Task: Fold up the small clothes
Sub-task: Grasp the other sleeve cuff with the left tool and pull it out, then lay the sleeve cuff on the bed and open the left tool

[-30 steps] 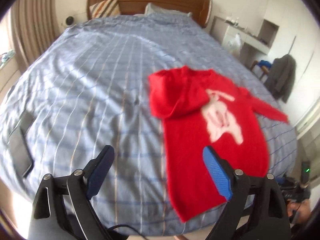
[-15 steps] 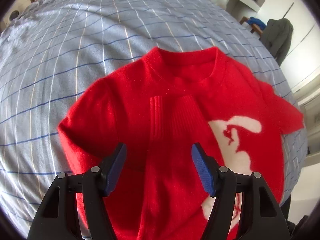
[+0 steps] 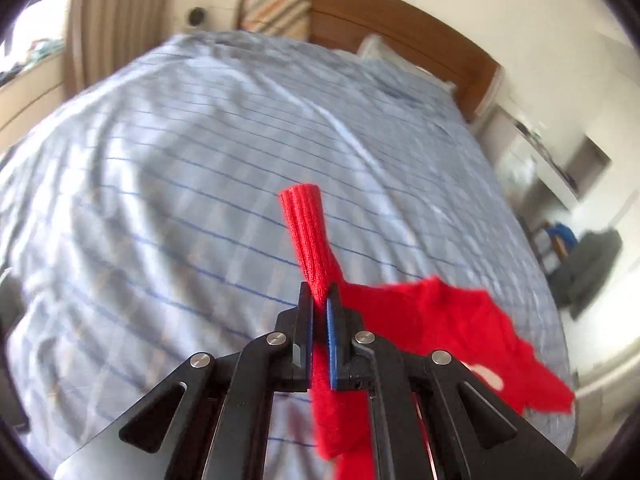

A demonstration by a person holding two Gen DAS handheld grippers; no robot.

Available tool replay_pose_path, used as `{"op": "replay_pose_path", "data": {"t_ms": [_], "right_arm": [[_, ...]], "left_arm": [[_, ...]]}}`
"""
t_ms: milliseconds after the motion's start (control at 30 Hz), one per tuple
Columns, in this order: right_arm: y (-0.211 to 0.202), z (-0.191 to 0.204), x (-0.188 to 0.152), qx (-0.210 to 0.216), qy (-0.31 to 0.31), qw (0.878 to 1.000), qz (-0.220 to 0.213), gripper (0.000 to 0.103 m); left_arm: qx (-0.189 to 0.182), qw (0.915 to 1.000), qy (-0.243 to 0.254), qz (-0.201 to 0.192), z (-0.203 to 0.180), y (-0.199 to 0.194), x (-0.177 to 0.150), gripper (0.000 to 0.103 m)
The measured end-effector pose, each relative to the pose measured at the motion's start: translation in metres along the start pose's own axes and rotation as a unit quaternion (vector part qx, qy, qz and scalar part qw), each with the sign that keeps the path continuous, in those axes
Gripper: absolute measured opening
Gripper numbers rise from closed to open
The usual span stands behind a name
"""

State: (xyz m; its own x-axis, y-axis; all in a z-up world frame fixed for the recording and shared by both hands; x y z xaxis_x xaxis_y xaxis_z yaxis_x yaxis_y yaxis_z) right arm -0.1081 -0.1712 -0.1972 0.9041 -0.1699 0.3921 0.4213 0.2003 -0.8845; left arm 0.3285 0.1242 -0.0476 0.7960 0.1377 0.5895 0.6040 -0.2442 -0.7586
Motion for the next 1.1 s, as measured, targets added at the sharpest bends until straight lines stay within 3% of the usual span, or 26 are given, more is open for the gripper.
{"op": "replay_pose_path", "data": {"t_ms": [67, 100, 200, 300, 433, 567, 667, 733, 800, 833, 933, 1000, 1067, 1100], "right_arm": [[0.004, 0.006, -0.002, 0.003, -0.009, 1.000, 0.004, 0.058], [0.006, 0.009, -0.002, 0.004, -0.011, 1.000, 0.008, 0.058], [0.011, 0.017, -0.003, 0.007, -0.018, 1.000, 0.017, 0.058], [0.015, 0.024, -0.003, 0.007, -0.030, 0.999, 0.025, 0.058], [0.018, 0.032, 0.001, 0.006, -0.043, 0.999, 0.030, 0.058], [0.015, 0.036, 0.002, -0.003, -0.055, 0.998, 0.029, 0.058], [0.013, 0.037, 0.002, -0.004, -0.055, 0.998, 0.029, 0.058], [0.013, 0.037, 0.001, -0.005, -0.054, 0.998, 0.030, 0.058], [0.016, 0.038, 0.002, -0.003, -0.052, 0.998, 0.034, 0.058], [0.017, 0.040, 0.002, -0.001, -0.053, 0.998, 0.037, 0.058], [0.023, 0.049, 0.005, 0.000, -0.069, 0.997, 0.042, 0.058], [0.022, 0.055, 0.008, -0.001, -0.080, 0.996, 0.038, 0.058], [0.020, 0.060, 0.010, -0.001, -0.084, 0.996, 0.032, 0.058], [0.020, 0.062, 0.010, -0.001, -0.085, 0.996, 0.030, 0.058]], "left_arm": [[0.102, 0.9938, -0.034, -0.031, 0.073, -0.024, -0.001, 0.004], [0.132, 0.9894, -0.050, -0.033, 0.102, -0.032, -0.008, 0.004], [0.175, 0.9817, -0.074, -0.014, 0.153, -0.037, -0.046, 0.004], [0.194, 0.9783, -0.072, 0.012, 0.168, -0.021, -0.091, 0.004], [0.188, 0.9749, -0.105, 0.056, 0.179, 0.011, -0.147, 0.004], [0.172, 0.9754, -0.122, 0.066, 0.183, 0.013, -0.169, 0.006], [0.154, 0.9771, -0.126, 0.074, 0.187, -0.006, -0.170, 0.023], [0.133, 0.9795, -0.138, 0.061, 0.193, -0.023, -0.162, 0.049], [0.114, 0.9846, -0.126, 0.040, 0.199, -0.032, -0.140, 0.069], [0.110, 0.9862, -0.113, 0.049, 0.202, -0.028, -0.131, 0.077], [0.090, 0.9893, -0.062, 0.096, 0.202, -0.002, -0.115, 0.077], [0.101, 0.9859, -0.033, 0.129, 0.205, 0.020, -0.117, 0.072], [0.104, 0.9829, -0.021, 0.151, 0.211, 0.034, -0.124, 0.060], [0.108, 0.9828, -0.019, 0.149, 0.213, 0.035, -0.126, 0.039]]}}
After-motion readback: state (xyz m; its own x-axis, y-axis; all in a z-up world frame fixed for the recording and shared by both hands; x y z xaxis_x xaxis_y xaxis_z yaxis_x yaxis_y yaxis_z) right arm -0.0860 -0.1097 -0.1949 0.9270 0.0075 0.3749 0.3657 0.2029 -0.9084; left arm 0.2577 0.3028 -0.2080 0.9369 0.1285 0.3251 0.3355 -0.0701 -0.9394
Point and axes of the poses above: each gripper's, at about its wrist camera, not at the fingertips, and y roughly the way its jaws point, z to its left, x to its top, the point moved 9 cm from there along y, roughly the way its jaws point, and after that the axes turned 3 degrees about z, right-handed, at the moved point
